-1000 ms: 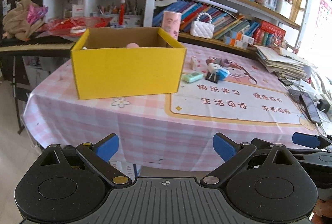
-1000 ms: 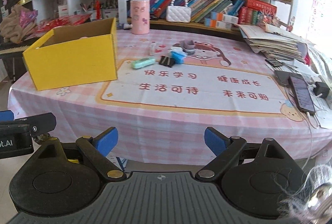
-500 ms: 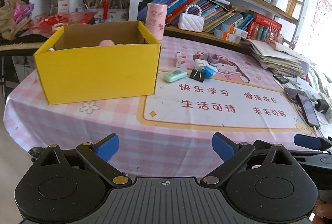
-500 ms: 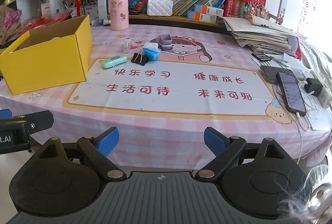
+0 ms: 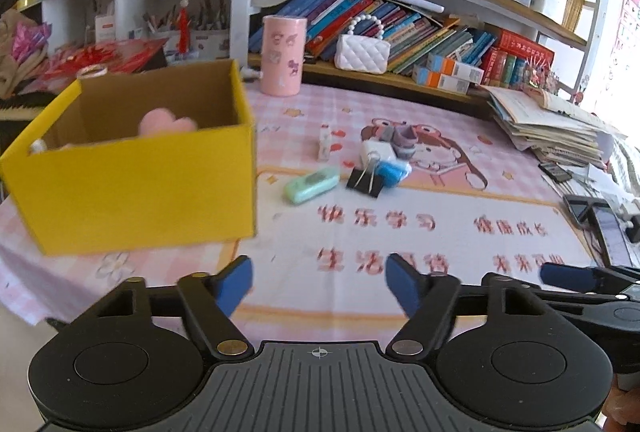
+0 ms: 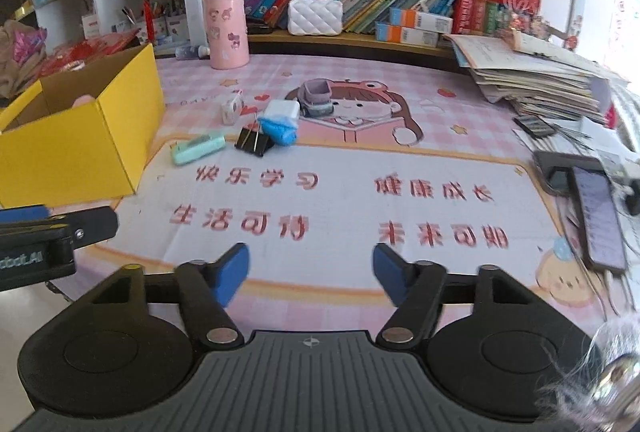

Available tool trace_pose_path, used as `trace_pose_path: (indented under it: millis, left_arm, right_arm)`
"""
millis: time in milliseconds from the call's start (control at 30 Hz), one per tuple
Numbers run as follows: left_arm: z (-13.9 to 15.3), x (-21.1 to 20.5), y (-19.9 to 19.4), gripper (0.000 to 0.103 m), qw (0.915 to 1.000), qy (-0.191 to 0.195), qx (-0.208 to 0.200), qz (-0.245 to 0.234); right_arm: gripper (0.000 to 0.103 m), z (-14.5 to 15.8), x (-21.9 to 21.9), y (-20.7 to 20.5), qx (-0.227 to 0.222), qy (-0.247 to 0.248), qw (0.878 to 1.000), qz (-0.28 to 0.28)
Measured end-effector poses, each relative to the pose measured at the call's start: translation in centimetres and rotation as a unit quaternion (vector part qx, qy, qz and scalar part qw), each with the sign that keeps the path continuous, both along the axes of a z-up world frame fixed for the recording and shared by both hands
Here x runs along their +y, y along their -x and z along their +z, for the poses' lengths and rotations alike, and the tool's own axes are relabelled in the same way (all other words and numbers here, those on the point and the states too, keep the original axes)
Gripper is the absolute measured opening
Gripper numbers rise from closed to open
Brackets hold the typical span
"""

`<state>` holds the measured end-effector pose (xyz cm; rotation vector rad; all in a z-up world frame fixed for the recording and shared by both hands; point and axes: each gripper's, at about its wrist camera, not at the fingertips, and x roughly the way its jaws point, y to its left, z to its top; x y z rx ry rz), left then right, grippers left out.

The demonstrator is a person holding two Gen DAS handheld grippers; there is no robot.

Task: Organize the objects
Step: 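Move both tools toward the teal eraser and blue plastic packet on the mat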

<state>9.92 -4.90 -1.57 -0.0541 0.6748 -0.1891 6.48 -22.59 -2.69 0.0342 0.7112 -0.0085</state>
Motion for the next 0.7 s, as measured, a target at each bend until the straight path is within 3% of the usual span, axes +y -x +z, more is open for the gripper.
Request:
trace_pose_path:
  millis: [167, 300, 467, 700]
  left_arm:
    - [0.0, -2.7, -3.4, 0.055, 0.9999, -0.013, -0.008, 0.001]
    - [-0.8, -4.4, -6.7, 0.054, 0.9995, -0.022, 0.003, 0.022]
    - [-2.6, -5.7, -10.5, 0.054, 0.9958, -0.027, 0.028, 0.082]
    - [-5.1, -6.4, -14.8, 0.056, 0.9819, -0.051, 0.054, 0.174]
  right_arm:
    - [0.055, 0.0, -1.6, -2.8, -0.004, -0.008, 1.0, 0.019]
    - [0.055, -0.3, -2.8, -4.7, -0.005, -0.009, 0.999, 0.031]
    - [0.055, -0.7, -4.2, -6.5, -0.002, -0.008, 0.999, 0.042]
    - [0.055, -1.3, -6.0, -8.3, 0.004, -0.009, 0.998, 0.06]
